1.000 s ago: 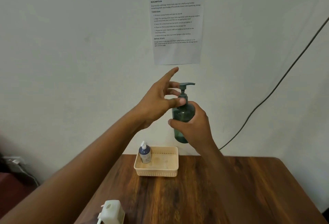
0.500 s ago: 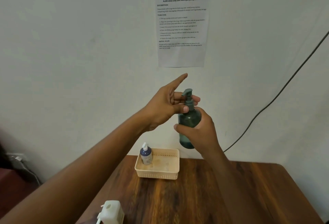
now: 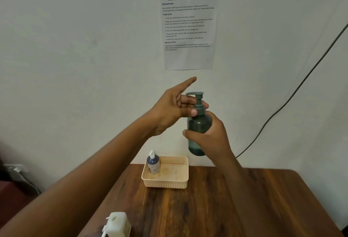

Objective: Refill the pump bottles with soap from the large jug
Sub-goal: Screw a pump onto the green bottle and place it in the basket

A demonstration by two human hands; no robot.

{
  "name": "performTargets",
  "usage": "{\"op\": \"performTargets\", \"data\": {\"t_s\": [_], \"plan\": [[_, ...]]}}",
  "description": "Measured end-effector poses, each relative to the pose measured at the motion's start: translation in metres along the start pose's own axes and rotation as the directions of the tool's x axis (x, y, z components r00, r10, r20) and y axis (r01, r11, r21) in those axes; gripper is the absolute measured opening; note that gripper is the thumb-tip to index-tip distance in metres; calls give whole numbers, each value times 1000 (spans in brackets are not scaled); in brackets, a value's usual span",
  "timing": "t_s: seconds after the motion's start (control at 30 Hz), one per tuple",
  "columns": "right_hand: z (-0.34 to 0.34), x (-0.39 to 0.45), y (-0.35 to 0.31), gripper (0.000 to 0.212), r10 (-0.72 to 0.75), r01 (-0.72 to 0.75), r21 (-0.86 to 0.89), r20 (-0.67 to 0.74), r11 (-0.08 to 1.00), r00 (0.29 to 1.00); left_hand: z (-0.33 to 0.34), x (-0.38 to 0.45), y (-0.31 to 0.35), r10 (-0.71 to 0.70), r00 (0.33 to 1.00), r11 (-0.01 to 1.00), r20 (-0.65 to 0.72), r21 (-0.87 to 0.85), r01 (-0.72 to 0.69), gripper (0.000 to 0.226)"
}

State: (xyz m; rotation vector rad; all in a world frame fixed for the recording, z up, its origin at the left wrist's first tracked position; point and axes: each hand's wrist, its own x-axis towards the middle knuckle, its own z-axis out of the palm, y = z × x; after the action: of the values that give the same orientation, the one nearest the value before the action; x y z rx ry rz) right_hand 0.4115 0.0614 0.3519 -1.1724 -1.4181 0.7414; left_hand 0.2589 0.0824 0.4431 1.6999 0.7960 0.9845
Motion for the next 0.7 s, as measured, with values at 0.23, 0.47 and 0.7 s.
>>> {"op": "performTargets", "data": {"t_s": [0.23, 0.47, 0.7], "plan": [[6, 1, -5, 58, -60, 58, -54, -37, 997, 997, 21, -3, -9, 109, 949, 958, -295, 285, -21, 89], [2, 0, 1, 65, 7, -4, -24, 112, 1000, 994, 20, -7, -16, 109, 957, 960, -268, 277, -32, 76], [5, 6, 1, 76, 40, -55, 53, 242, 997, 970, 11, -13, -17, 118, 946, 956, -303, 294, -26, 73]]}}
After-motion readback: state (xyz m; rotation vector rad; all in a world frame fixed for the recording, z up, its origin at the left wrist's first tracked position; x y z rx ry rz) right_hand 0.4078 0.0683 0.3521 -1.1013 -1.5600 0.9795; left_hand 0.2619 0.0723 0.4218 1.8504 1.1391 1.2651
